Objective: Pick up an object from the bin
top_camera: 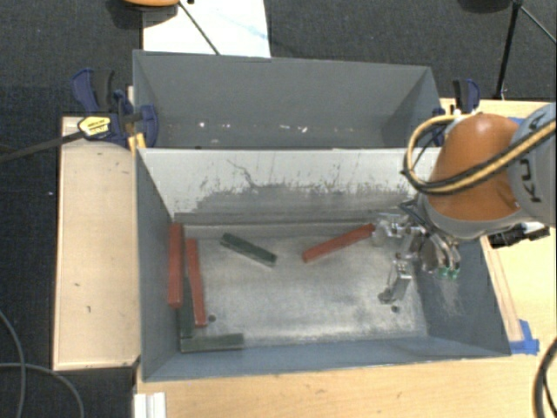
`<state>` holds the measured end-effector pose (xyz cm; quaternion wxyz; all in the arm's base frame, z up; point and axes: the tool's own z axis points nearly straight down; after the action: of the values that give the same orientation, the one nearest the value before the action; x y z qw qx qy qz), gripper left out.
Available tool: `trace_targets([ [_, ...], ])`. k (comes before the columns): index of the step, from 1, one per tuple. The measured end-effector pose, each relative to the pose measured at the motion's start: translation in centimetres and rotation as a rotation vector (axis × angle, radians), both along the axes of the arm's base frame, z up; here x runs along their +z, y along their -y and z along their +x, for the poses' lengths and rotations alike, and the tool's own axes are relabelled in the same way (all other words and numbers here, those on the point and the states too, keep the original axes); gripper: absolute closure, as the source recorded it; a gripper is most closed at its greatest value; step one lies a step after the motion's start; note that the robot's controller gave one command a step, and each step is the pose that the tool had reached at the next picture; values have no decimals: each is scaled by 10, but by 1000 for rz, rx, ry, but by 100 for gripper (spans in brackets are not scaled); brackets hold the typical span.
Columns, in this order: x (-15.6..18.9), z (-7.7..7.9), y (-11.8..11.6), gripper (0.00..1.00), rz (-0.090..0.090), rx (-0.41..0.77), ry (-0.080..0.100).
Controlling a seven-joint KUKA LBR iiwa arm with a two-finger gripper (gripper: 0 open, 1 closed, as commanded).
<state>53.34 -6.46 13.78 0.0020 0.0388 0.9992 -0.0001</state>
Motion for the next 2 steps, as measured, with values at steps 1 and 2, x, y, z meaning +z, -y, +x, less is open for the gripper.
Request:
trace_targets([
  [1,-3,34,-19,0,3,95,-2],
  [2,-51,44,-53,0,0,105,4],
])
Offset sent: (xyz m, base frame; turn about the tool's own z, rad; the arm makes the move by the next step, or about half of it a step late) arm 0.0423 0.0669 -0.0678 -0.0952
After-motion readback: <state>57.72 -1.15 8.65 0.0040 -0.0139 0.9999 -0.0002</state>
